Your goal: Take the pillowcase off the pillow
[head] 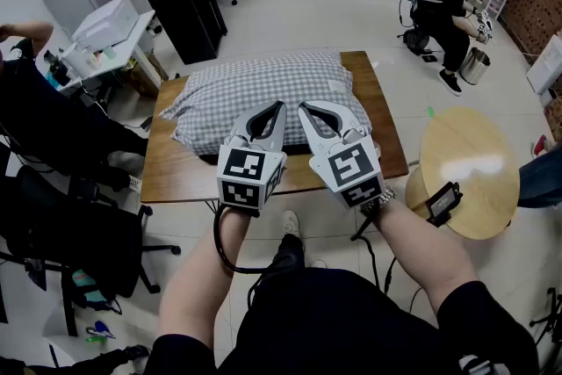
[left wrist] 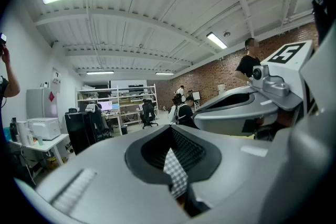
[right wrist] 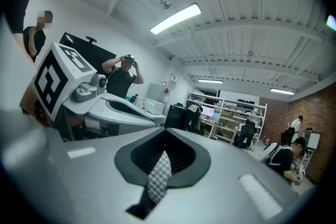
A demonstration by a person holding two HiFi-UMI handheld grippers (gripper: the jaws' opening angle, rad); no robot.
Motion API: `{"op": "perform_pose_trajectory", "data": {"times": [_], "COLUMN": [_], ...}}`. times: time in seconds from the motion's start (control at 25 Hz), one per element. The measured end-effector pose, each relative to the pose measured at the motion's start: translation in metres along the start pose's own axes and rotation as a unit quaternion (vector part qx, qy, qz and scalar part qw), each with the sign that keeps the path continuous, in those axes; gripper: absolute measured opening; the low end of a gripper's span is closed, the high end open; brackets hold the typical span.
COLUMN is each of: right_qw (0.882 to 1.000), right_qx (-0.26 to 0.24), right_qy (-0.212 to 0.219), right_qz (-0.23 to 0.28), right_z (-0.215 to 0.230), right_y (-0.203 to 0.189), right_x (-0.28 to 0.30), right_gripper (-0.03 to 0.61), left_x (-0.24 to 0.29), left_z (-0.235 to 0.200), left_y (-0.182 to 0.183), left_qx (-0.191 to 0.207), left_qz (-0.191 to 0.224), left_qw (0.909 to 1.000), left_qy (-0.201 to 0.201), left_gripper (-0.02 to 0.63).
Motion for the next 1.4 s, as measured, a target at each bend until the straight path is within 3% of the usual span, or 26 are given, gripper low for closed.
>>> {"op": "perform_pose_trajectory", "data": {"times": [0.64, 0.92, 1.04, 1.4], "right_qw": [0.999, 0.998, 0.997, 0.992], "right_qx": [0.015, 0.027, 0.035, 0.072], "right_qy": [-0.013, -0.013, -0.012, -0.016], "right_qz": [-0.032, -0.051, -0.063, -0.105], "right_z": [0.06, 0.09, 0.113, 0.177], "right_y": [-0.061, -0.097, -0.097, -0.13], "right_x": [0.07, 0.13, 0.158, 0.227], "right_gripper": [0.002, 0.002, 0.002, 0.002], "left_x": [0.096, 0.159, 0.191, 0.281], "left_z": [-0.041, -0.078, -0.1, -0.152], "left_y": [-0.052, -0.093, -0.094, -0.125], "left_qx": [0.016, 0.016, 0.02, 0.013], "left_qz": [-0.03, -0.061, -0.083, -0.151], "left_qw": [0.9988, 0.9954, 0.9927, 0.9787], "left_qy": [-0.036, -0.072, -0.086, -0.138], "left_gripper": [0.008, 0.097, 0.135, 0.241]}}
Point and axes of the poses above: the fingertips, and each gripper's own axes: x forward along the fingers, z to its right, y out of its top, the point moved 1 cm from there along -x, backward along the fingers, and after that the axes turned 7 degrees about y, right-handed, at the moved point
